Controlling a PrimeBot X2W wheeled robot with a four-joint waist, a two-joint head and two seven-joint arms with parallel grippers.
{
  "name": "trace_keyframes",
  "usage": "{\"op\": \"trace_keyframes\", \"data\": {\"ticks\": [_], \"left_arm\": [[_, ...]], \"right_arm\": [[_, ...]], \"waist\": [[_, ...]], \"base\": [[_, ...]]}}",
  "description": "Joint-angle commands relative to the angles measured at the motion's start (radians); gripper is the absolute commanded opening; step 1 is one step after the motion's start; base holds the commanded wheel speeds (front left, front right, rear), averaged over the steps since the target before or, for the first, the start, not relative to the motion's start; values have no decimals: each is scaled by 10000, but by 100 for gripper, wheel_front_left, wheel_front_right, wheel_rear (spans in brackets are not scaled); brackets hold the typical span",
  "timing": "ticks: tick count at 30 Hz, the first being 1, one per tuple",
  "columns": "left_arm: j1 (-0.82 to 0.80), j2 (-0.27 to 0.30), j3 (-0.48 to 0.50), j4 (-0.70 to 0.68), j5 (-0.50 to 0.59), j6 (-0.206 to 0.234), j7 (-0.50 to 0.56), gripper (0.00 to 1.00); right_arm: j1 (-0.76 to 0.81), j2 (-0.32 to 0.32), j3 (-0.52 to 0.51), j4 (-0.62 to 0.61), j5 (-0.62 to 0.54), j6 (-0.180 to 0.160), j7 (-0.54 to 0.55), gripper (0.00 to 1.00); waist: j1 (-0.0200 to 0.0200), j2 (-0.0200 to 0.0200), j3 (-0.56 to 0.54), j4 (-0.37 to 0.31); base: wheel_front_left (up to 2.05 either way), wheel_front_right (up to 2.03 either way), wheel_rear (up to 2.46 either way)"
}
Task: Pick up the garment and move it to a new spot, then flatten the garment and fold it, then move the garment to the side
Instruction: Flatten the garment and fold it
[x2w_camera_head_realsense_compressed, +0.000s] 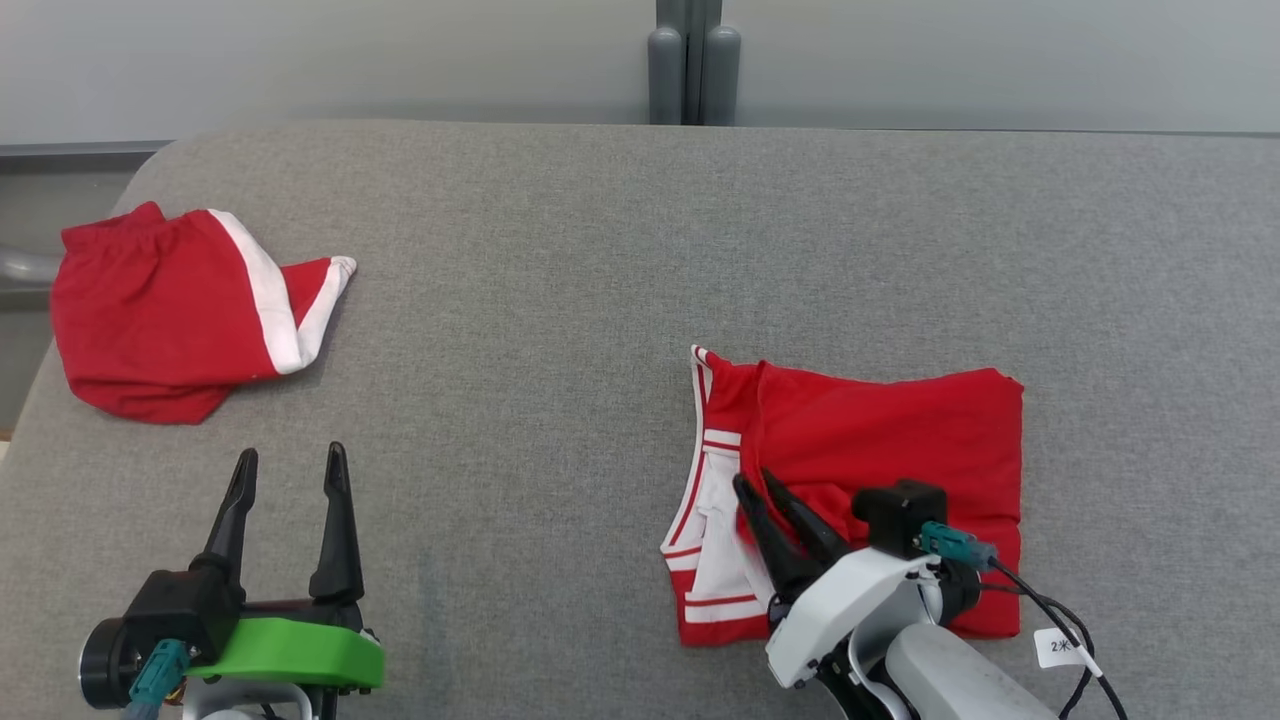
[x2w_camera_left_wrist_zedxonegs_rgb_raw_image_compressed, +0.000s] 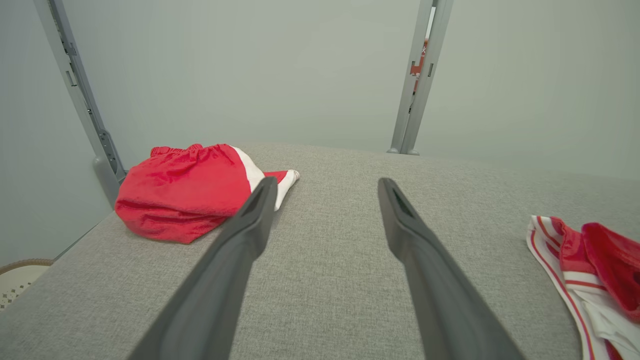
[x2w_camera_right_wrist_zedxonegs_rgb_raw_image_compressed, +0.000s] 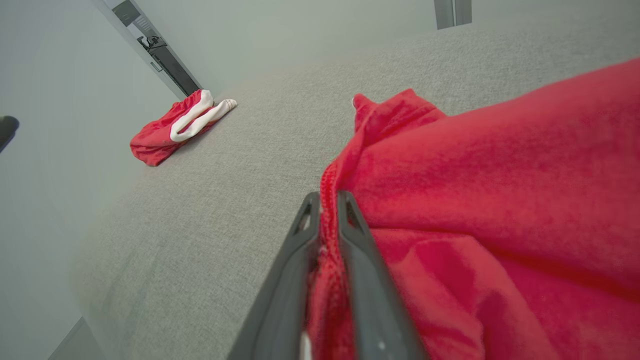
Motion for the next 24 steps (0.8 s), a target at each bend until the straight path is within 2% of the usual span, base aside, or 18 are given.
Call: {"op": "trace_keyframes", "data": {"ticks": [1, 8, 15, 24], "left_arm": [[-167, 2, 41, 23, -36, -33, -32, 100], [-145, 4, 42, 25, 43, -33, -32, 100], [-120, 3, -14, -22, 35, -33, -32, 100], [104, 5, -135, -80, 67, -31, -32, 100]], "right_arm": [[-95, -2, -3, -60, 87, -15, -42, 100], [245, -280, -1091, -1763, -444, -15, -45, 100], [1243, -746, -3101, -3767, -1107, -15, -41, 100], [2802, -851, -4778, -5102, -1769, -15, -42, 100]], "waist": [[0, 0, -5, -43], [0, 0, -102, -326], [0, 0, -210, -568], [0, 0, -342, -841]], "base": [[0, 0, 0], [0, 0, 0], [0, 0, 0], [0, 0, 0]]}}
